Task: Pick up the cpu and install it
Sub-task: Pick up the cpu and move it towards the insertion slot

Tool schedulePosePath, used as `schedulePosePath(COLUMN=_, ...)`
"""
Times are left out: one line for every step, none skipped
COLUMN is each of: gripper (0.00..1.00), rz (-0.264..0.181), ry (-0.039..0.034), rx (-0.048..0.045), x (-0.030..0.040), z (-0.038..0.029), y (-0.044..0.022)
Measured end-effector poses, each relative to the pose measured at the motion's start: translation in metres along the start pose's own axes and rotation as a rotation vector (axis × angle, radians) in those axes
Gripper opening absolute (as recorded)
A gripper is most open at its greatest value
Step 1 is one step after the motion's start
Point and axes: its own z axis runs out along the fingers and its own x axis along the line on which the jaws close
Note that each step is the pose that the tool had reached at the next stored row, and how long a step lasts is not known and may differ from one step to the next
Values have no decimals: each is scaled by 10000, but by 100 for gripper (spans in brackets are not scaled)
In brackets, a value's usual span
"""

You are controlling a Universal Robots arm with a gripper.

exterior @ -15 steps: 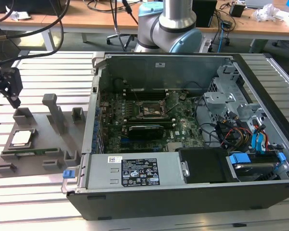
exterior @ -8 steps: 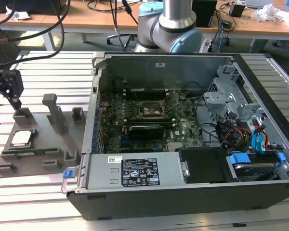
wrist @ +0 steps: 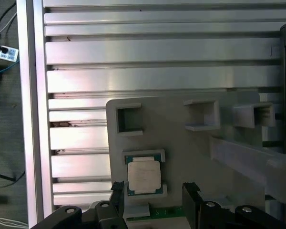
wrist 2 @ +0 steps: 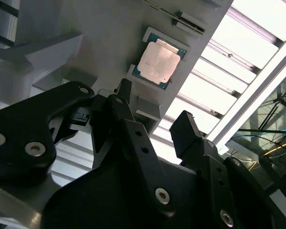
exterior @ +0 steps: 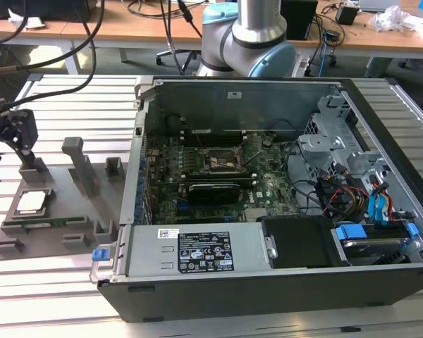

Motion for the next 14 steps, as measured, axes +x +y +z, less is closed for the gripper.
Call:
schedulePosePath(gripper=60, rz=0, ry=1, rx=0, x=0, z=8, y=0)
schedulePosePath(gripper=60, rz=0, ry=0, rx=0, x=0, z=13, y=0)
schedulePosePath(gripper=60, rz=0, ry=0, rx=0, x=0, z=19, y=1)
schedulePosePath(gripper=60, rz=0, ry=0, rx=0, x=1, z=25, y=1)
schedulePosePath(gripper=60, rz=0, ry=0, rx=0, x=1, z=30, y=1)
schedulePosePath(gripper=60, rz=0, ry=1, rx=0, x=1, z=37, y=1)
schedulePosePath(gripper=60, rz=0, ry=1, rx=0, x=1, z=42, y=1)
schedulePosePath(gripper=60, rz=0, ry=1, rx=0, x=1, z=46, y=1)
schedulePosePath(gripper=60, rz=0, ry=1, rx=0, x=1, z=53, y=1)
schedulePosePath(gripper=60, rz=0, ry=1, rx=0, x=2, z=62, y=2)
schedulePosePath(gripper=60, rz=0, ry=1, rx=0, x=2, z=69, y=2)
schedulePosePath(gripper=60, rz=0, ry=0, rx=0, x=2, z=80, y=2)
schedulePosePath(gripper=60, rz=0, ry=0, rx=-1, x=2, z=86, y=2)
schedulePosePath(gripper=60, rz=0, ry=1, rx=-1, x=3, z=90, y=2)
